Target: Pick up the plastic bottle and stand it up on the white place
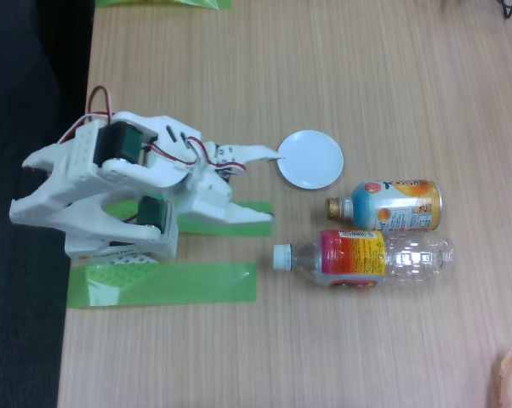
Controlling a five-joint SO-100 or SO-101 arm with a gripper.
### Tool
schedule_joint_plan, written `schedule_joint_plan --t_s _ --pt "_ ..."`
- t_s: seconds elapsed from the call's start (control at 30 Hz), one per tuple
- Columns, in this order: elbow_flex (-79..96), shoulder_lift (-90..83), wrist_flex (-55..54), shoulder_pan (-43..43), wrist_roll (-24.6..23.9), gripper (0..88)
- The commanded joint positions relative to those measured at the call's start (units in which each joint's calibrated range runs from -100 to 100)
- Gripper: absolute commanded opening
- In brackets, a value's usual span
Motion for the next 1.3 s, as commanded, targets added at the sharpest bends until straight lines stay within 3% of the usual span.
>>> schedule_joint_plan --t_s 0.0,0.37,0.87,1.27 --pt "0.3 -0.4 3.9 0.2 1.9 32.9" --pt "10.3 -5.2 -13.1 0.0 0.5 32.9" --pt "10.0 -4.2 -2.8 0.6 5.3 32.9" --pt "-6.4 14.1 -2.6 0.7 5.3 32.9"
